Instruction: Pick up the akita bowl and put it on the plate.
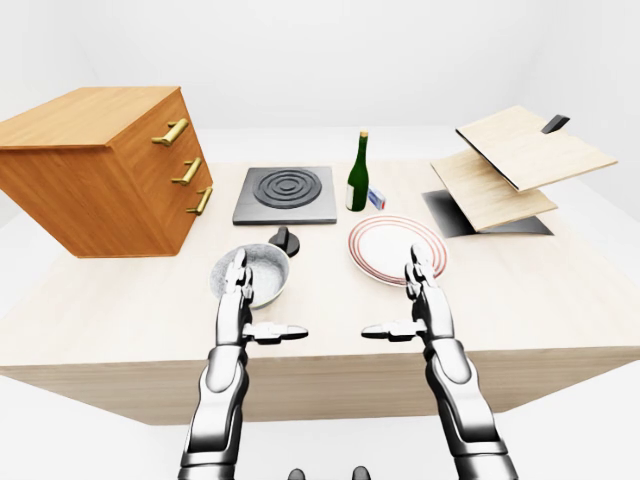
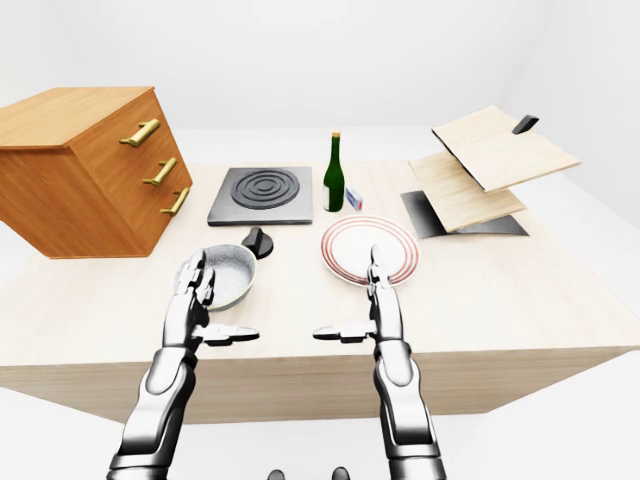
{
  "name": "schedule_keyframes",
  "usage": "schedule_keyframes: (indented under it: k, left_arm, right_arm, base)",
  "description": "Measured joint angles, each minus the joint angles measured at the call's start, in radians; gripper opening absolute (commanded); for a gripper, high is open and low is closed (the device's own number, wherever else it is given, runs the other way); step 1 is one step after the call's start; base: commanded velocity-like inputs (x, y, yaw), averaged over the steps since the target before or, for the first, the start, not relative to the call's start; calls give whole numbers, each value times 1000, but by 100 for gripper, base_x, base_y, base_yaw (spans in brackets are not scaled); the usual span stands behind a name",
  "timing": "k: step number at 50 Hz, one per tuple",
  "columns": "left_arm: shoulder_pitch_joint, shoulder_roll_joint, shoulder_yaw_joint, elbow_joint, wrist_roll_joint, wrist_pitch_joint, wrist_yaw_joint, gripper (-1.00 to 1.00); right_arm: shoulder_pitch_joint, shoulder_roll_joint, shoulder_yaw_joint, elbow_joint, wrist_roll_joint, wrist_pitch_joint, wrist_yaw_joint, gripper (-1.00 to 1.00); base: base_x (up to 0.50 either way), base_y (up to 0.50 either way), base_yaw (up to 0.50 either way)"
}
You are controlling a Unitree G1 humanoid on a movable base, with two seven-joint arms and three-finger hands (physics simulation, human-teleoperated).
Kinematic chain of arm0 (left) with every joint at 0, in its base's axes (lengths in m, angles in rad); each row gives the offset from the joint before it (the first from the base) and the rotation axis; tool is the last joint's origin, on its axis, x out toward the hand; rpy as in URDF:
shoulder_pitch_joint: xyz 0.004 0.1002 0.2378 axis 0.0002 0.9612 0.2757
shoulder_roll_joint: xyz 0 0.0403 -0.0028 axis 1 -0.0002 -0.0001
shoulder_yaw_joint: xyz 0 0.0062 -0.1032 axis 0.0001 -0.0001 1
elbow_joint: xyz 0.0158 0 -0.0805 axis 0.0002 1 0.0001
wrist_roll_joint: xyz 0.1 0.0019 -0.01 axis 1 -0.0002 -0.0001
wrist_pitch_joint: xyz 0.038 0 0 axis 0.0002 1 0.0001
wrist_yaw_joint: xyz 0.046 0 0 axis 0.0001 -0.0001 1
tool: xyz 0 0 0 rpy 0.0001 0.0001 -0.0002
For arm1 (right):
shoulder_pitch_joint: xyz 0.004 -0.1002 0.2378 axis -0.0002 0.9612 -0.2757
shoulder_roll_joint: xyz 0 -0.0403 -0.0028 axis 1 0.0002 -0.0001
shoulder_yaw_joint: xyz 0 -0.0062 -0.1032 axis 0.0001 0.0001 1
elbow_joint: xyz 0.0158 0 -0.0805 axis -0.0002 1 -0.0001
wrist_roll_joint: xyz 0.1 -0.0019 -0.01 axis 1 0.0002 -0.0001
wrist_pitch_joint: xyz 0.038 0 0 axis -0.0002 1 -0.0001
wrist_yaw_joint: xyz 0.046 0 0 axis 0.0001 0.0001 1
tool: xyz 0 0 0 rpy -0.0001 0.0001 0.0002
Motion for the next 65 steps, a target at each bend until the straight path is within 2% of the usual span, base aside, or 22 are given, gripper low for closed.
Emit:
schedule_keyframes:
  k: [18,21,27,28,51,65]
  left_arm:
    - [-4,15,35,-22,-20,17,-12,100]
    - [-1,16,38,-43,-24,30,-12,100]
    - [12,17,44,-128,-34,82,-14,100]
    - [15,17,46,-145,-36,83,-14,100]
    - [40,22,87,-477,-11,83,-21,100]
    - [11,43,166,-641,-40,83,-22,100]
  right_arm:
    - [8,-7,-1,-99,-85,68,-3,100]
    - [10,-7,1,-120,-95,68,-2,100]
    - [15,-5,9,-179,-115,68,3,100]
    - [16,-5,11,-189,-119,68,4,100]
    - [27,-2,35,-447,-167,68,35,100]
    - [23,-4,44,-553,-203,68,53,100]
  base:
    - [0,0,0]
    - [0,0,0]
    - [0,0,0]
    - [0,0,0]
    - [0,0,0]
    - [0,0,0]
